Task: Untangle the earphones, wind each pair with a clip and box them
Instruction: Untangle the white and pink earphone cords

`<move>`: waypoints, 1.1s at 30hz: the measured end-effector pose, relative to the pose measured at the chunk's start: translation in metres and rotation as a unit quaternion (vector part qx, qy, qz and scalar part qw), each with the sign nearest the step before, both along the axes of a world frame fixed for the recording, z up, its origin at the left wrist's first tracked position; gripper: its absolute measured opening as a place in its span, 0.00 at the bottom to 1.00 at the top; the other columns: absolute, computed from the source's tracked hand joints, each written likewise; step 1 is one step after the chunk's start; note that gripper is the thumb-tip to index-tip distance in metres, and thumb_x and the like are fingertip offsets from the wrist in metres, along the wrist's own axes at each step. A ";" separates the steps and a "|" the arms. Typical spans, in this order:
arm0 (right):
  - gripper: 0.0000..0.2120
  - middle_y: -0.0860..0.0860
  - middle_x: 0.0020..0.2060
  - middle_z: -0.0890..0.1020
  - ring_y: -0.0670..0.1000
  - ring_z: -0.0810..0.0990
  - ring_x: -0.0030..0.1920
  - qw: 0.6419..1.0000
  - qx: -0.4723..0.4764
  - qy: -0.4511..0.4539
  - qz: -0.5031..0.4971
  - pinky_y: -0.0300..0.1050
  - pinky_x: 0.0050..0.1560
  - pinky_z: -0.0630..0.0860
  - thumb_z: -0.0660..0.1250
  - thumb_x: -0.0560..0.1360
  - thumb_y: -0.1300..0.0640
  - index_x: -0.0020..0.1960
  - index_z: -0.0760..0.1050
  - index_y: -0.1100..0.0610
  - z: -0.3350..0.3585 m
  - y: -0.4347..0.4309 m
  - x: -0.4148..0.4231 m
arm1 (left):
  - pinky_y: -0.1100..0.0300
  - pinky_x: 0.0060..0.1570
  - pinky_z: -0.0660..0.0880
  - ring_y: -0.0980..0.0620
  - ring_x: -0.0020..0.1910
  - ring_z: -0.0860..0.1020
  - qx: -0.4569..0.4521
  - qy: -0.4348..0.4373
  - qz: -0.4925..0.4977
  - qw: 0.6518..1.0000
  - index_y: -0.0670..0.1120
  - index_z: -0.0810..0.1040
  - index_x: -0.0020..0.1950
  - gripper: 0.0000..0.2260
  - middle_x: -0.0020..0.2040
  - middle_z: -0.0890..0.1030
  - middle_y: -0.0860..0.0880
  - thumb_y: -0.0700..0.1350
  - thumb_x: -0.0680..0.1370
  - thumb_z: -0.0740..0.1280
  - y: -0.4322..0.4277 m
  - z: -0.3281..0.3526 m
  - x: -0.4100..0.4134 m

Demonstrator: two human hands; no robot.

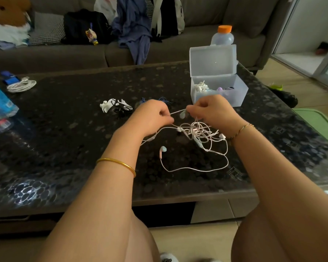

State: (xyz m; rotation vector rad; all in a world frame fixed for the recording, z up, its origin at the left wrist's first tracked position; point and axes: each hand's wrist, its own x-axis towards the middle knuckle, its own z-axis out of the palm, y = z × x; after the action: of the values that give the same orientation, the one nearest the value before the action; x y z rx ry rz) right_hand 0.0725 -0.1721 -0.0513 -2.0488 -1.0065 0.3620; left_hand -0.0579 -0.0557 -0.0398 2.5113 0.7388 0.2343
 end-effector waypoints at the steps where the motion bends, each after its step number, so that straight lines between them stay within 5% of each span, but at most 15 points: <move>1: 0.13 0.57 0.37 0.80 0.50 0.75 0.36 1.000 -0.008 0.024 0.000 0.44 0.44 0.74 0.66 0.76 0.51 0.37 0.77 0.58 0.002 -0.001 0.001 | 0.59 0.36 0.68 0.53 0.38 0.74 0.015 -0.023 0.024 0.999 0.48 0.78 0.44 0.05 0.38 0.76 0.52 0.48 0.78 0.67 0.000 0.002 0.000; 7: 0.08 0.56 0.42 0.82 0.53 0.78 0.44 0.978 0.001 0.203 0.053 0.50 0.53 0.76 0.66 0.77 0.54 0.40 0.76 0.57 0.006 -0.003 0.001 | 0.51 0.41 0.71 0.46 0.46 0.76 0.086 -0.097 0.212 0.969 0.45 0.76 0.47 0.10 0.43 0.78 0.48 0.48 0.81 0.60 0.013 0.004 -0.001; 10: 0.06 0.54 0.36 0.80 0.50 0.79 0.37 0.989 -0.054 0.118 0.065 0.45 0.43 0.77 0.68 0.73 0.65 0.40 0.73 0.57 0.003 -0.005 0.005 | 0.49 0.45 0.76 0.45 0.50 0.77 0.088 -0.084 0.281 0.952 0.45 0.79 0.54 0.11 0.49 0.80 0.46 0.46 0.82 0.59 0.020 0.004 -0.003; 15: 0.06 0.54 0.35 0.78 0.47 0.78 0.29 0.994 -0.074 0.065 0.037 0.36 0.30 0.78 0.62 0.76 0.68 0.50 0.75 0.61 0.002 -0.008 0.008 | 0.52 0.46 0.71 0.44 0.59 0.73 0.136 -0.126 0.376 0.908 0.46 0.78 0.61 0.12 0.59 0.78 0.44 0.43 0.81 0.58 0.028 0.006 -0.017; 19: 0.11 0.52 0.34 0.75 0.48 0.71 0.29 0.995 -0.091 0.033 0.003 0.36 0.28 0.71 0.58 0.77 0.69 0.47 0.78 0.59 0.001 -0.007 0.011 | 0.51 0.47 0.71 0.41 0.61 0.71 0.136 -0.011 0.393 0.910 0.46 0.76 0.64 0.13 0.61 0.75 0.42 0.42 0.80 0.62 0.032 0.005 -0.026; 21: 0.13 0.53 0.34 0.74 0.48 0.69 0.29 0.993 -0.060 0.097 -0.017 0.36 0.28 0.68 0.56 0.77 0.70 0.42 0.77 0.60 0.001 -0.005 0.009 | 0.49 0.52 0.71 0.40 0.62 0.70 0.111 0.089 0.401 0.905 0.44 0.73 0.67 0.16 0.63 0.73 0.40 0.42 0.79 0.63 0.035 0.003 -0.028; 24: 0.15 0.53 0.32 0.76 0.49 0.71 0.32 0.974 0.032 0.218 -0.057 0.38 0.33 0.68 0.55 0.77 0.68 0.35 0.73 0.59 0.004 -0.003 0.003 | 0.48 0.58 0.70 0.39 0.65 0.68 0.055 0.241 0.369 0.896 0.39 0.67 0.71 0.21 0.67 0.70 0.39 0.40 0.78 0.64 0.037 -0.002 -0.028; 27: 0.17 0.55 0.32 0.78 0.54 0.72 0.39 0.971 0.064 0.228 -0.030 0.39 0.35 0.67 0.53 0.75 0.70 0.34 0.74 0.59 0.005 0.000 -0.002 | 0.47 0.62 0.67 0.37 0.68 0.63 0.027 0.341 0.301 0.890 0.43 0.63 0.74 0.25 0.72 0.60 0.39 0.45 0.78 0.63 0.028 -0.008 -0.023; 31: 0.19 0.55 0.34 0.78 0.51 0.75 0.37 0.974 0.070 0.217 0.000 0.40 0.37 0.69 0.49 0.75 0.72 0.34 0.73 0.60 0.009 0.003 -0.006 | 0.44 0.66 0.63 0.39 0.71 0.58 0.142 0.226 0.201 0.942 0.47 0.64 0.73 0.26 0.74 0.59 0.43 0.54 0.77 0.65 0.006 0.002 -0.004; 33: 0.19 0.55 0.34 0.78 0.50 0.74 0.35 0.973 0.073 0.219 0.015 0.39 0.36 0.70 0.49 0.74 0.73 0.34 0.73 0.60 0.011 0.004 -0.007 | 0.42 0.70 0.61 0.42 0.74 0.56 0.106 0.111 0.058 0.986 0.51 0.60 0.76 0.35 0.76 0.59 0.47 0.58 0.73 0.70 -0.002 0.000 0.007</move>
State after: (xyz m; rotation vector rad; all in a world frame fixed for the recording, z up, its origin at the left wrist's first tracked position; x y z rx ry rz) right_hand 0.0657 -0.1681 -0.0407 -1.7194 -0.7672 0.7001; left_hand -0.0508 -0.0572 -0.0399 2.7283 0.9989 0.0751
